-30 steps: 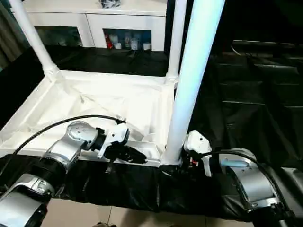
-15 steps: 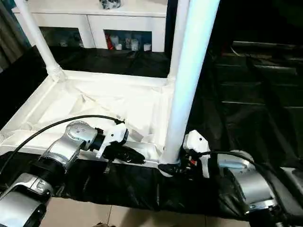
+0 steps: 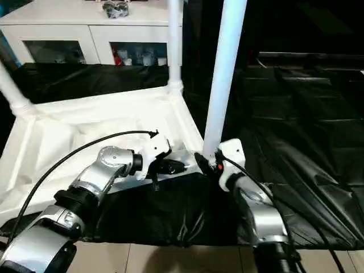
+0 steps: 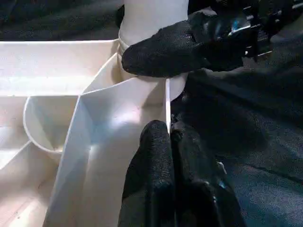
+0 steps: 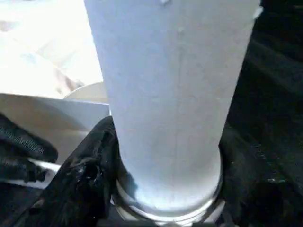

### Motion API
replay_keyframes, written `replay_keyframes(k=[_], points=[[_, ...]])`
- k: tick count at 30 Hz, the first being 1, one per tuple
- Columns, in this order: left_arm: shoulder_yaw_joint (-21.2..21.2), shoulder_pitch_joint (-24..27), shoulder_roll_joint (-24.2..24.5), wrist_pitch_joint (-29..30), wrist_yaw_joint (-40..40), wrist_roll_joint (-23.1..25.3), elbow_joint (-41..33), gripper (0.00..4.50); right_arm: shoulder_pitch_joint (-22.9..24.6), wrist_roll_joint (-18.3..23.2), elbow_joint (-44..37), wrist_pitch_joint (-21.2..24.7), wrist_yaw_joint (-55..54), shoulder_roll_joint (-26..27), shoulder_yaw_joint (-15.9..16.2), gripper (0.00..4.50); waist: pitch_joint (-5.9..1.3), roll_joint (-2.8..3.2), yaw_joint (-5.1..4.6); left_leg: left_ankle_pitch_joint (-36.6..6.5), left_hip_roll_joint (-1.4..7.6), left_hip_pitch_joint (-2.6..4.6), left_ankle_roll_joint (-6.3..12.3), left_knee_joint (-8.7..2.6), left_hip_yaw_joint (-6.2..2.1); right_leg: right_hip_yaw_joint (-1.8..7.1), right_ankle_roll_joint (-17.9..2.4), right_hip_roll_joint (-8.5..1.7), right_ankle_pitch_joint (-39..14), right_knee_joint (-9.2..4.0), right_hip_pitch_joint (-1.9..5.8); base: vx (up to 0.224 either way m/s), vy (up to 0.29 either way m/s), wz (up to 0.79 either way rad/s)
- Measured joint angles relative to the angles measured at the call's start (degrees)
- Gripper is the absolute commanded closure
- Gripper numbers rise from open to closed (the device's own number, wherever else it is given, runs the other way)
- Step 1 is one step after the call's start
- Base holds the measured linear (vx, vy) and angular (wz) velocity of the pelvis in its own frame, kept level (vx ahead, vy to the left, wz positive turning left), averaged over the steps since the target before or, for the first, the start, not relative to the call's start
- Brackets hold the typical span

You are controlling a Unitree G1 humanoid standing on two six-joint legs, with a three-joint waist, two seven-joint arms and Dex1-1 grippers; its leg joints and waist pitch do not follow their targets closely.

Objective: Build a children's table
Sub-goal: Rotate leg to tighten

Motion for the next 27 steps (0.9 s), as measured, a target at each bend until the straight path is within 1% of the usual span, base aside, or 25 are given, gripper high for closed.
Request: replay_keyframes(k=[1,2,4,5,8,11,15,17,18,19,20,22,23,24,27], points=[[0.03,0.0,-0.02,0.12,0.05,-0.02,-0.01,4.5,0.0,-0.07,0.0,0.0,-0.17,0.1,0.0,1.83,-0.01,-0.01,0.0,0.0,0.0,0.0,0.0,0.0,0.0,0.0,0.0,0.0,0.0,0.0,-0.01,0.0,0.0,0.0],[0.06,0.0,-0.02,0.23,0.04,-0.02,-0.02,4.5,0.0,-0.13,0.05,-0.09,-0.22,0.18,0.0,1.48,-0.02,-0.03,-0.02,0.0,0.0,0.01,0.0,0.0,0.0,0.0,0.0,0.0,0.0,0.0,-0.01,0.0,0.0,0.0],[0.15,0.03,-0.02,0.49,0.02,-0.01,-0.2,4.5,0.0,-0.17,0.32,-0.63,-0.55,0.49,-0.04,1.48,-0.01,-0.03,-0.04,0.0,0.0,0.0,0.0,-0.01,0.0,0.0,0.0,0.0,0.0,-0.02,-0.05,0.0,0.0,0.0],[0.21,0.1,-0.02,0.62,0.01,0.0,-0.36,4.5,0.0,-0.14,0.38,-0.78,-0.56,0.68,-0.2,1.11,-0.01,-0.01,-0.04,0.0,0.0,-0.01,0.0,-0.02,0.0,0.0,0.0,0.0,0.0,-0.04,-0.07,0.0,0.0,0.0],[0.28,0.25,-0.02,0.75,-0.33,0.01,-0.84,4.5,-0.03,0.26,0.36,-1.08,-0.47,1.04,-0.25,0.99,0.04,-0.03,-0.05,0.0,-0.01,-0.04,0.0,-0.07,0.01,0.0,0.0,0.0,0.0,-0.11,-0.12,0.0,0.0,0.0],[0.08,0.66,0.0,-0.96,-1.51,-0.06,-1.38,4.5,0.13,0.17,-0.3,-1.35,1.74,-0.41,-0.09,0.61,0.11,-0.11,0.1,0.0,-0.01,-0.12,0.0,-0.16,0.01,0.01,0.0,0.0,0.0,-0.12,-0.17,0.0,0.0,0.0],[-1.0,1.44,0.53,-1.95,-3.53,-0.43,-3.51,4.5,1.65,0.4,-2.82,-1.73,6.3,-3.49,0.67,0.61,0.11,-0.12,0.6,-0.05,-0.09,-0.26,-0.03,-0.56,0.08,0.12,-0.49,0.01,0.42,-0.08,-0.21,0.047,-0.008,0.06],[-1.04,1.69,0.86,-1.93,-4.45,-0.97,-3.99,4.5,1.87,0.59,-3.34,-1.74,7.82,-4.1,0.75,0.61,0.12,-0.12,0.82,-0.06,-0.03,-0.27,-0.05,-0.75,0.1,0.11,-0.46,0.07,0.41,-0.04,-0.28,0.058,-0.021,0.06],[-1.04,1.79,1.02,-1.74,-4.79,-1.27,-4.26,4.08,1.89,0.76,-3.49,-1.75,8.32,-4.37,0.75,0.58,0.12,-0.1,0.94,-0.04,0.02,-0.34,-0.02,-0.8,0.07,0.03,-0.43,0.1,0.39,-0.03,-0.32,0.052,-0.025,0.03],[-1.11,2.27,1.6,-0.51,-5.86,-1.6,-5.83,3.97,2.28,1.14,-4.27,-1.74,9.87,-5.38,1.21,0.58,0.13,-0.1,1.09,-0.03,0.09,-0.44,0.0,-0.83,0.07,-0.02,-0.4,0.13,0.37,0.03,-0.46,0.0,0.0,0.0],[-1.11,2.5,2.22,0.34,-6.84,-1.9,-6.53,3.97,2.56,1.32,-4.76,-1.74,10.87,-5.82,1.55,0.58,0.13,-0.09,1.27,0.03,0.15,-0.51,0.09,-0.83,0.06,-0.06,-0.37,0.17,0.35,0.09,-0.55,0.0,0.0,0.0],[-1.69,2.53,3.15,1.83,-8.36,-1.77,-7.75,3.97,3.18,2.12,-5.57,-1.84,12.59,-6.23,2.17,0.58,0.16,-0.09,1.23,0.06,0.18,-0.62,0.12,-0.81,0.08,-0.04,-0.36,0.19,0.28,0.32,-0.77,0.0,0.0,0.0],[-1.81,2.53,3.2,2.11,-8.47,-1.74,-8.02,3.7,3.31,2.41,-5.67,-1.96,12.86,-6.34,2.23,0.58,0.17,-0.07,1.22,0.05,0.18,-0.64,0.11,-0.81,0.08,-0.03,-0.35,0.19,0.27,0.35,-0.83,0.0,0.0,0.0],[-1.8,2.53,3.42,2.16,-8.29,-1.59,-8.02,3.58,3.4,2.51,-5.67,-2.08,12.94,-6.44,2.27,0.58,0.17,-0.08,1.2,0.01,0.18,-0.68,0.04,-0.8,0.08,-0.02,-0.35,0.19,0.27,0.37,-0.88,0.0,0.0,0.0],[-2.32,2.45,3.89,2.52,-8.28,-1.03,-8.07,3.56,3.41,2.57,-5.65,-2.11,13.44,-7.06,2.26,0.58,0.17,0.01,1.2,-0.04,0.16,-0.68,-0.06,-0.78,0.08,0.01,-0.35,0.19,0.27,0.37,-0.87,0.0,0.0,0.0]])
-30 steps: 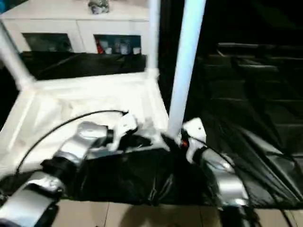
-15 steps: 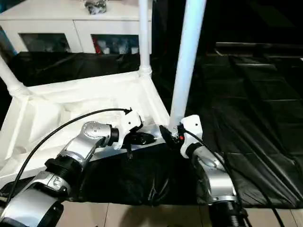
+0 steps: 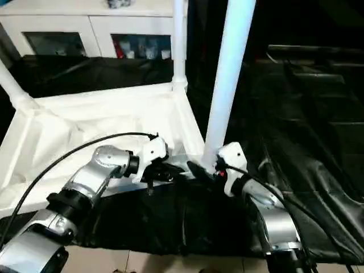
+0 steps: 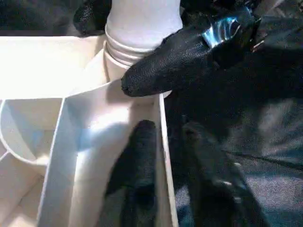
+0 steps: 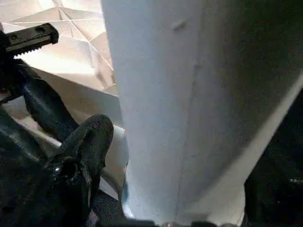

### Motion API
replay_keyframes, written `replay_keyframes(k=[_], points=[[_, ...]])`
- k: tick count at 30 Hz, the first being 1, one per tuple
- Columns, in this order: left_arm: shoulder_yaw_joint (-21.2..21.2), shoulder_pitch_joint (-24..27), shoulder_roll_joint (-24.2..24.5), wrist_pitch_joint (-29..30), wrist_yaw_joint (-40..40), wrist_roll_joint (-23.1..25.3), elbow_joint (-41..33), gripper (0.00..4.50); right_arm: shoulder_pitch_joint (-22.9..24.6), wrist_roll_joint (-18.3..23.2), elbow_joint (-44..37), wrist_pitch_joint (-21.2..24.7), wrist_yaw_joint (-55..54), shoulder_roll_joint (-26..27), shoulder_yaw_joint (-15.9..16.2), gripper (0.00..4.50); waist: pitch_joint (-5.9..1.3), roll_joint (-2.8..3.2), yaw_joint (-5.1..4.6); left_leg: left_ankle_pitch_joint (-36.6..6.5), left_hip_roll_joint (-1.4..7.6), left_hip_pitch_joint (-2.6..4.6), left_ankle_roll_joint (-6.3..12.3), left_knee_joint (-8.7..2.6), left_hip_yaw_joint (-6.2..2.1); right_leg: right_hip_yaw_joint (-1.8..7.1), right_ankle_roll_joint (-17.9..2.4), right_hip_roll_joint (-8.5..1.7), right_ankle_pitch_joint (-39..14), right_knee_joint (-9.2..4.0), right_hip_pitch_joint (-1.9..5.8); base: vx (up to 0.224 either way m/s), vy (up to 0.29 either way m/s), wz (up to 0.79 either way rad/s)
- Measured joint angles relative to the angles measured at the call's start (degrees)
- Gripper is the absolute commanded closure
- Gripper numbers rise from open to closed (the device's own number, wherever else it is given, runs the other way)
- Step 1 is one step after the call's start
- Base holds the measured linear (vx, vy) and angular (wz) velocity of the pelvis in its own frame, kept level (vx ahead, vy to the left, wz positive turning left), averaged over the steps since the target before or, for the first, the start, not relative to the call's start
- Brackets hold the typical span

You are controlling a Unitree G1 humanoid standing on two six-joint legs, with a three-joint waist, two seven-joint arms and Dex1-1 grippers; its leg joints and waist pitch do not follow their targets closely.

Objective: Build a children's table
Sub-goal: Rotate leg to tighten

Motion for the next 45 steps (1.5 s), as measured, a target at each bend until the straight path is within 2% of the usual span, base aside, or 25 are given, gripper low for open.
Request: replay_keyframes(k=[5,6,9,12,16,20,21,26,29,33,38,39,45], points=[[-0.06,-0.24,0.09,0.2,0.88,0.38,0.11,3.56,0.01,0.21,0.01,0.01,0.51,-0.25,-0.02,0.58,0.0,0.06,-0.03,0.0,0.0,0.03,-0.01,0.0,0.01,0.01,0.0,0.0,0.0,0.01,0.01,0.0,0.0,0.0],[-0.06,-0.3,0.11,0.21,1.09,0.36,0.1,3.87,0.02,0.23,0.0,0.0,0.65,-0.3,-0.02,0.58,0.0,0.07,-0.04,0.0,0.0,0.03,-0.01,0.0,0.01,0.01,0.0,0.0,0.0,0.01,0.01,0.0,0.0,0.0],[-0.11,-0.3,0.11,0.93,1.22,0.19,-0.1,3.92,0.01,0.24,0.0,0.0,0.83,-0.51,-0.01,0.58,0.0,0.1,0.04,0.0,0.0,0.02,0.0,0.01,0.01,0.01,0.0,0.0,0.0,0.02,0.01,0.0,0.0,0.0],[-0.24,-0.31,0.21,2.43,1.1,-0.17,-0.53,4.28,0.02,0.25,0.0,-0.07,1.3,-0.93,0.09,0.58,0.01,0.12,0.03,0.0,-0.01,0.02,0.0,0.04,0.01,0.01,0.0,0.0,0.0,0.03,0.01,0.0,0.0,0.0],[-0.55,-0.11,0.8,3.01,0.39,-0.33,-1.44,4.42,0.01,0.24,-0.08,-0.28,2.6,-2.22,0.82,0.58,0.02,0.11,0.04,0.0,0.0,0.02,0.0,0.04,0.0,0.01,0.0,0.0,0.01,0.04,0.02,0.0,0.0,0.0],[-1.21,0.12,2.7,2.52,-1.44,-0.25,-2.35,4.42,0.19,0.25,-0.87,-0.69,5.9,-4.46,2.12,0.58,0.03,0.13,0.22,0.01,0.0,0.03,0.0,0.07,-0.01,0.0,0.0,0.0,0.01,0.07,0.03,0.0,0.0,0.0],[-1.63,0.15,3.11,2.2,-2.14,-0.2,-2.61,4.5,0.19,0.35,-0.98,-0.85,7.59,-5.62,2.29,0.3,0.03,0.14,0.32,0.01,-0.02,0.03,0.0,0.08,-0.01,0.0,0.0,-0.02,0.01,0.06,0.05,0.0,0.0,0.0],[-2.12,0.48,3.89,0.41,-4.53,-0.37,-2.8,4.5,0.09,2.25,-1.1,0.03,13.08,-8.34,2.29,0.12,0.05,0.12,0.48,0.03,-0.02,-0.2,0.05,0.21,-0.01,0.0,-0.01,-0.04,0.01,0.06,-0.05,0.0,0.0,0.0],[-2.35,1.27,5.11,-1.26,-7.15,-1.13,-3.55,4.5,0.08,2.99,-1.76,0.62,17.94,-12.23,3.18,0.12,0.05,0.15,0.7,0.15,0.0,-0.3,0.26,0.27,-0.03,-0.05,-0.01,-0.05,0.01,0.07,-0.13,0.0,0.0,0.0],[-3.15,1.47,6.71,-3.27,-11.04,-2.11,-3.69,4.5,0.27,1.28,-1.27,0.2,23.0,-16.62,6.66,0.12,0.08,0.18,1.0,0.16,0.02,-0.4,0.27,0.39,-0.05,-0.1,-0.01,-0.06,0.01,0.12,-0.19,0.0,0.0,0.0],[-3.92,1.49,7.76,-4.7,-14.32,-2.48,-3.66,4.5,-0.33,0.33,1.16,-0.12,25.34,-16.35,7.92,0.12,0.11,0.23,1.25,0.16,0.01,-0.47,0.27,0.55,-0.04,-0.09,-0.05,-0.1,0.04,0.16,-0.21,0.0,0.0,0.0],[-3.97,1.48,7.81,-4.95,-14.37,-2.48,-3.65,4.5,-0.83,0.31,1.34,-0.12,25.75,-16.2,8.07,0.38,0.11,0.23,1.27,0.17,0.01,-0.49,0.28,0.58,-0.04,-0.08,-0.07,-0.1,0.06,0.17,-0.22,0.0,0.0,0.0],[-4.02,1.03,8.08,-6.02,-14.89,-2.48,-2.59,4.5,-1.36,0.62,1.73,-0.12,26.63,-16.23,8.46,0.38,0.11,0.23,1.28,0.17,0.02,-0.47,0.28,0.63,-0.04,-0.08,-0.09,-0.1,0.08,0.24,-0.23,0.0,0.0,0.0]])
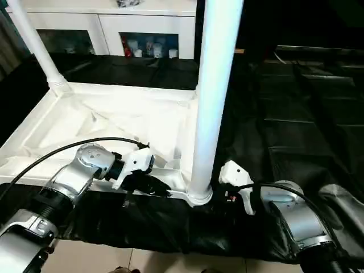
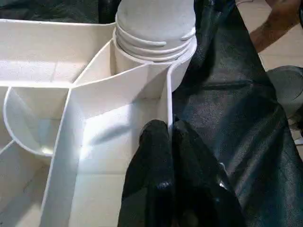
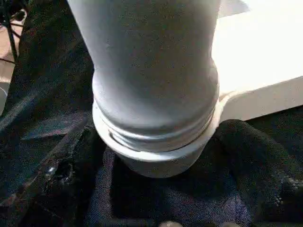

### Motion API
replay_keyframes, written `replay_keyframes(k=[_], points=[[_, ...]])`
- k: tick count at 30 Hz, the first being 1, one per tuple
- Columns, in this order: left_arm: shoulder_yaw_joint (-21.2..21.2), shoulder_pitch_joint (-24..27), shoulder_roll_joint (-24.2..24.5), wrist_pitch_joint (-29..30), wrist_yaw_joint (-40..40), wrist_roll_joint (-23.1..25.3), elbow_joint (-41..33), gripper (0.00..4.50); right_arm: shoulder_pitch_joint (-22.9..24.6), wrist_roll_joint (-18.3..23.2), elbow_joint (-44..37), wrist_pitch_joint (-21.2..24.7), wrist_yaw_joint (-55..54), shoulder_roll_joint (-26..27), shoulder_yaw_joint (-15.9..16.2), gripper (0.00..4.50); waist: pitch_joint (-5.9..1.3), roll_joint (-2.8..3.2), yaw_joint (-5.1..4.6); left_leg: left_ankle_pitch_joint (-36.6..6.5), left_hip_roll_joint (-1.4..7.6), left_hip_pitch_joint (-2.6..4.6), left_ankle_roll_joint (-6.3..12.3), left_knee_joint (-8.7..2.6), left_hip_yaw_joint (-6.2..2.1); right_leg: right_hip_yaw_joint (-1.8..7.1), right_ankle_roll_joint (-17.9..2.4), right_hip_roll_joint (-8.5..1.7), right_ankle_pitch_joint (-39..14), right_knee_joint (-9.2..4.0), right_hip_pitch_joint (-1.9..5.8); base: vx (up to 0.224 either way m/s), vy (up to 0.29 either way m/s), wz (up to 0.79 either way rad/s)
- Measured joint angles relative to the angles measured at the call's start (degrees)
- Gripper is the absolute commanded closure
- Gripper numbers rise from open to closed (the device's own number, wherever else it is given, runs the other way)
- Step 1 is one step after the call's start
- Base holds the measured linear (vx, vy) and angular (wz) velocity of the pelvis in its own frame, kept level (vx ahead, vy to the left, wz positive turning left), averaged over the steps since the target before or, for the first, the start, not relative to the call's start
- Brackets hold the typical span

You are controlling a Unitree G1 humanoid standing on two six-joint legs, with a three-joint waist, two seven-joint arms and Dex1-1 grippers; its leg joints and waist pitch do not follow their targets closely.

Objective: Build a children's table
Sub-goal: Rotate leg to tighten

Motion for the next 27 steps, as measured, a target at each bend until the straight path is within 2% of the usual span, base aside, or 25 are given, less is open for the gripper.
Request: replay_keyframes(k=[4,5,9,16,20,23,27], points=[[-0.06,-0.55,-0.26,-0.69,-0.01,-0.02,1.09,4.5,0.2,0.08,-1.28,0.0,-0.04,-0.79,-0.07,0.38,0.01,0.04,0.3,0.01,0.01,0.0,0.01,0.07,0.0,0.0,0.0,0.0,0.0,0.12,-0.02,0.0,0.0,0.0],[-0.04,-0.73,-0.41,-0.88,0.13,-0.01,1.51,4.5,0.33,0.36,-1.55,0.18,0.04,-0.96,-0.21,0.25,0.01,0.07,0.42,0.01,0.02,0.0,0.01,0.13,-0.01,0.0,0.0,0.0,0.0,0.19,-0.03,0.0,0.0,0.0],[-0.01,-1.74,-1.59,-1.86,1.85,0.03,3.97,4.5,1.93,3.61,-4.46,1.95,1.24,-2.48,-2.78,0.11,0.01,0.4,0.89,-0.05,0.02,0.09,-0.08,0.3,0.0,0.05,-0.07,-0.02,0.05,0.33,0.07,0.0,0.0,0.0],[0.26,-3.01,-2.57,-2.68,3.96,0.16,6.95,4.5,2.36,5.66,-8.08,2.22,1.31,-3.2,-4.99,0.11,0.01,0.57,0.81,-0.12,0.04,0.1,-0.21,0.72,0.0,0.13,-0.09,-0.07,0.08,0.73,0.08,0.0,0.0,0.0],[0.36,-3.03,-2.61,-2.97,3.95,0.14,7.2,4.5,2.02,5.12,-7.64,1.15,0.25,-2.53,-4.9,0.11,0.0,0.59,0.77,-0.12,0.04,0.09,-0.21,0.74,-0.01,0.14,-0.09,-0.06,0.1,0.77,0.06,0.0,0.0,0.0],[0.38,-3.13,-2.68,-3.39,3.94,0.13,7.49,4.5,0.43,3.86,-5.86,1.04,-1.1,-0.61,-3.61,0.11,-0.01,0.61,0.79,-0.12,0.04,0.06,-0.21,0.74,-0.01,0.13,-0.09,-0.07,0.1,0.79,0.04,0.0,0.0,0.0],[0.33,-3.31,-2.97,-3.83,3.96,0.09,7.93,4.5,-1.57,3.41,-4.18,1.03,-2.73,1.89,-2.43,0.46,0.0,0.6,0.83,-0.11,0.04,0.03,-0.2,0.75,-0.01,0.12,-0.1,-0.07,0.1,0.81,0.03,0.0,0.0,0.0]])
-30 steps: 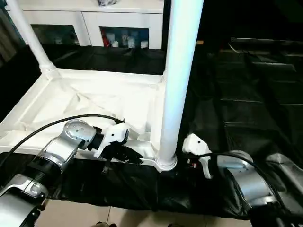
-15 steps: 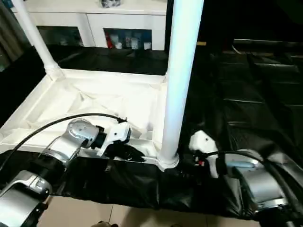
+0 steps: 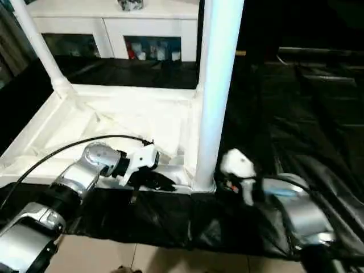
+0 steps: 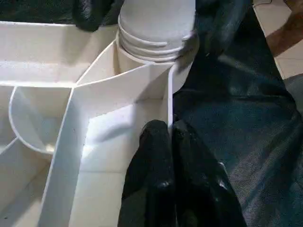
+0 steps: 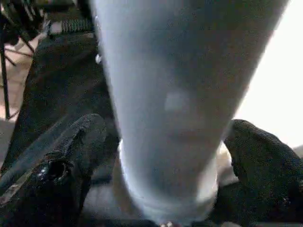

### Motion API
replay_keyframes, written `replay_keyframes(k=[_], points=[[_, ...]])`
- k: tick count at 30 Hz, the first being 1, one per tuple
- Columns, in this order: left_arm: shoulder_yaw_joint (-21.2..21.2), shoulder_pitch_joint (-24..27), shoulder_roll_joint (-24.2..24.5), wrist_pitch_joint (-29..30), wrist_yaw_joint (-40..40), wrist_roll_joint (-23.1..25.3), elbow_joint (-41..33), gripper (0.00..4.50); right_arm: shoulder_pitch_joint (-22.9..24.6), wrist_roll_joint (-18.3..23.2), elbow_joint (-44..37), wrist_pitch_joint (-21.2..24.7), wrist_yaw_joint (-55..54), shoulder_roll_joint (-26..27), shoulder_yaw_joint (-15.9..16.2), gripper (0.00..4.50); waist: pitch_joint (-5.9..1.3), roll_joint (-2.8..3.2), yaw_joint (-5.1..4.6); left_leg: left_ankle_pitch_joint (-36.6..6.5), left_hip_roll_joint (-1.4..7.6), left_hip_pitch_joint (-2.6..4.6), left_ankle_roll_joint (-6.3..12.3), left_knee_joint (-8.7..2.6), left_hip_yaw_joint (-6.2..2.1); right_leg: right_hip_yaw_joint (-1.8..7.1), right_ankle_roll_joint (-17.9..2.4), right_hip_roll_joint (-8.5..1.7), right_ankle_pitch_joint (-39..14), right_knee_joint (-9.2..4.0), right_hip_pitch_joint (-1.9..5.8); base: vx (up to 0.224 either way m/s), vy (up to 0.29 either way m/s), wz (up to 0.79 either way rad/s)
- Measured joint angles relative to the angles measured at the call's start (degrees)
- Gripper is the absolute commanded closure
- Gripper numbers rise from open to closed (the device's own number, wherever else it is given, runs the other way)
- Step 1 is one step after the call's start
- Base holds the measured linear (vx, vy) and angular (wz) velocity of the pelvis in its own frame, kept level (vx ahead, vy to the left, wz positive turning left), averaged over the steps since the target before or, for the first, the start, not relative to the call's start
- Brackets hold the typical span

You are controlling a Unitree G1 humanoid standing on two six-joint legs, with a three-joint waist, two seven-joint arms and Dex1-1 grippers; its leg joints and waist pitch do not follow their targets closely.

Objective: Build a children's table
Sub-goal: Rotate leg to tighten

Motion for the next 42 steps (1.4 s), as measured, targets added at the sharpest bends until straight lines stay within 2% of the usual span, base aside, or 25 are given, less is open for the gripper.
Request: replay_keyframes(k=[7,16,20,25,26,28,30,33,37,42], points=[[0.03,0.0,0.15,-0.11,-0.02,-0.03,0.11,4.5,-0.4,0.0,0.35,-0.03,0.33,-0.02,0.62,0.97,0.01,-0.02,0.03,0.0,0.01,0.01,0.0,0.01,0.0,-0.01,0.0,0.0,0.0,0.02,0.0,0.0,0.0,0.0],[0.22,-0.08,0.1,-0.76,-0.04,-0.1,1.01,4.5,-0.4,-0.01,0.57,-1.18,0.21,-0.03,0.67,1.83,0.0,-0.01,0.0,0.0,0.01,0.03,0.0,0.03,0.0,0.01,0.0,0.0,0.0,0.02,0.02,0.0,0.0,0.0],[0.31,-0.08,0.1,-0.32,-0.05,-0.12,1.03,4.5,-0.33,0.25,0.42,-1.08,-0.15,0.39,0.42,2.07,0.0,-0.02,-0.05,0.0,0.01,0.05,0.0,0.03,0.0,0.01,0.0,0.0,0.0,0.02,0.03,0.0,0.0,0.0],[0.54,-0.09,-0.04,0.67,0.46,-0.16,1.03,4.5,0.92,1.2,-0.29,-1.13,-2.43,2.84,-0.8,2.11,0.0,-0.04,-0.1,0.0,0.01,0.1,0.0,0.02,0.0,0.02,0.01,0.0,0.0,0.02,0.07,0.0,0.0,0.0],[0.68,-0.14,-0.31,1.06,1.37,-0.11,1.2,4.5,1.16,1.07,-0.22,-1.17,-3.94,3.78,-1.06,2.33,0.0,-0.07,-0.12,0.0,0.01,0.12,0.0,0.02,0.0,0.02,0.01,0.0,0.0,0.01,0.1,0.0,0.0,0.0],[1.54,-1.24,-2.08,2.26,5.96,0.48,2.81,4.5,0.85,-0.62,1.52,-1.97,-10.61,7.05,-2.38,2.44,-0.01,-0.19,-0.34,0.0,-0.01,0.16,-0.01,0.02,0.0,0.06,0.01,0.0,0.0,0.0,0.13,0.0,0.0,0.0],[2.23,-2.66,-3.58,3.87,10.97,1.4,4.34,4.5,-0.83,-3.0,4.25,-2.53,-18.36,10.45,-3.61,2.48,0.01,-0.31,-1.09,0.01,-0.06,0.17,-0.02,0.03,-0.01,0.09,0.21,-0.01,-0.12,-0.06,0.11,0.0,0.0,0.0],[3.39,-2.82,-5.84,5.52,15.74,1.77,5.29,4.5,-2.03,-4.11,6.78,-3.23,-25.6,13.86,-4.65,2.51,-0.05,-0.41,-1.63,0.01,-0.11,0.24,-0.02,0.03,0.0,0.17,0.25,-0.03,-0.15,-0.17,0.16,0.0,0.0,0.0],[4.4,-3.55,-8.92,8.22,22.58,2.93,6.02,4.5,-5.4,-6.79,11.21,-3.28,-36.01,19.48,-6.67,2.51,-0.15,-0.49,-2.08,0.01,-0.13,0.24,-0.02,0.03,-0.01,0.19,0.26,-0.02,-0.15,-0.28,0.16,0.0,0.0,0.0],[4.9,-3.58,-10.75,9.31,26.56,3.82,6.05,4.5,-7.24,-8.59,13.98,-4.02,-41.72,22.44,-7.94,2.51,-0.26,-0.53,-2.38,0.0,-0.13,0.3,-0.03,-0.06,0.0,0.19,0.26,-0.01,-0.15,-0.48,0.37,0.0,0.0,0.0]])
